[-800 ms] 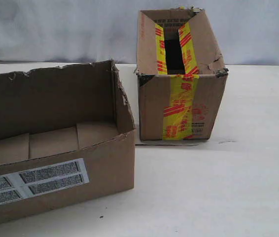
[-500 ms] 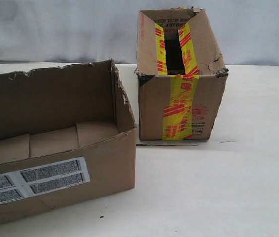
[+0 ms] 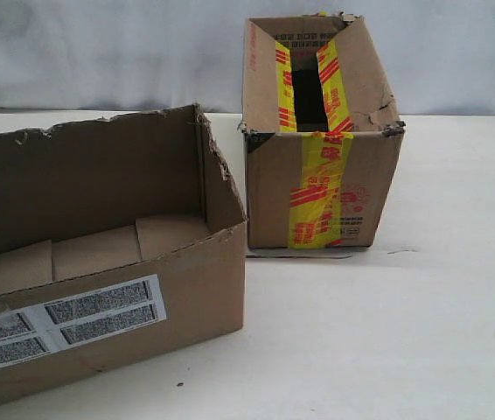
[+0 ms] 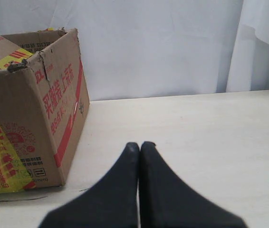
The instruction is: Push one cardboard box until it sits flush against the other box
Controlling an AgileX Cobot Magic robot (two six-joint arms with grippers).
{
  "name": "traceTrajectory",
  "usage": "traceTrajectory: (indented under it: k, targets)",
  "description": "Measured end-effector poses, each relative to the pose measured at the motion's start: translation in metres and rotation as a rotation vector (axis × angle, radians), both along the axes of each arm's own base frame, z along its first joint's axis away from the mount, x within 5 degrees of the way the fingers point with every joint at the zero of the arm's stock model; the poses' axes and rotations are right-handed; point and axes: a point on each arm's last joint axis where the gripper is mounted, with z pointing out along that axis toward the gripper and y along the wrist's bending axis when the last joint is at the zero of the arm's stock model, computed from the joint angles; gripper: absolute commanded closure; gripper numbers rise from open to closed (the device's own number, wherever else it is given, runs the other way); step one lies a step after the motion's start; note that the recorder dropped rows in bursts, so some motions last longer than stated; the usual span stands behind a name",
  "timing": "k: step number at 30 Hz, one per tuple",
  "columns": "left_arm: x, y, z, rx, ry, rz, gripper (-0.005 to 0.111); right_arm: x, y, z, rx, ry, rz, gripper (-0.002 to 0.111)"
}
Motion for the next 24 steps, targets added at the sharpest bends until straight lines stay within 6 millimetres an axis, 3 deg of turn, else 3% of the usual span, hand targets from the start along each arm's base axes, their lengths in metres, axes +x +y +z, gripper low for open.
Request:
traceTrajectory:
  k: [6, 9, 10, 13, 14, 17, 19, 24]
  targets:
    - [-0.034, -0.01, 0.06, 0.119, 0.064, -0.094, 0.107, 0.0, 0.0, 0.0, 0.0, 0.0, 0.0, 0.109]
    - [-0.042, -0.023, 0.076, 0.219, 0.134, -0.237, 0.107, 0.0, 0.0, 0.0, 0.0, 0.0, 0.0, 0.109]
    - [-0.04, -0.034, 0.081, 0.273, 0.198, -0.361, 0.107, 0.0, 0.0, 0.0, 0.0, 0.0, 0.0, 0.109]
    - [-0.018, -0.04, 0.075, 0.31, 0.368, -0.454, 0.107, 0.0, 0.0, 0.0, 0.0, 0.0, 0.0, 0.109]
    - [-0.002, -0.039, 0.067, 0.296, 0.46, -0.46, 0.107, 0.0, 0.0, 0.0, 0.0, 0.0, 0.0, 0.109]
    - [0.022, -0.037, 0.042, 0.28, 0.624, -0.489, 0.107, 0.0, 0.0, 0.0, 0.0, 0.0, 0.0, 0.109]
    - [0.024, -0.039, 0.023, 0.314, 0.716, -0.561, 0.107, 0.0, 0.0, 0.0, 0.0, 0.0, 0.0, 0.109]
    - [0.012, -0.046, 0.017, 0.324, 0.802, -0.685, 0.107, 0.0, 0.0, 0.0, 0.0, 0.0, 0.0, 0.109]
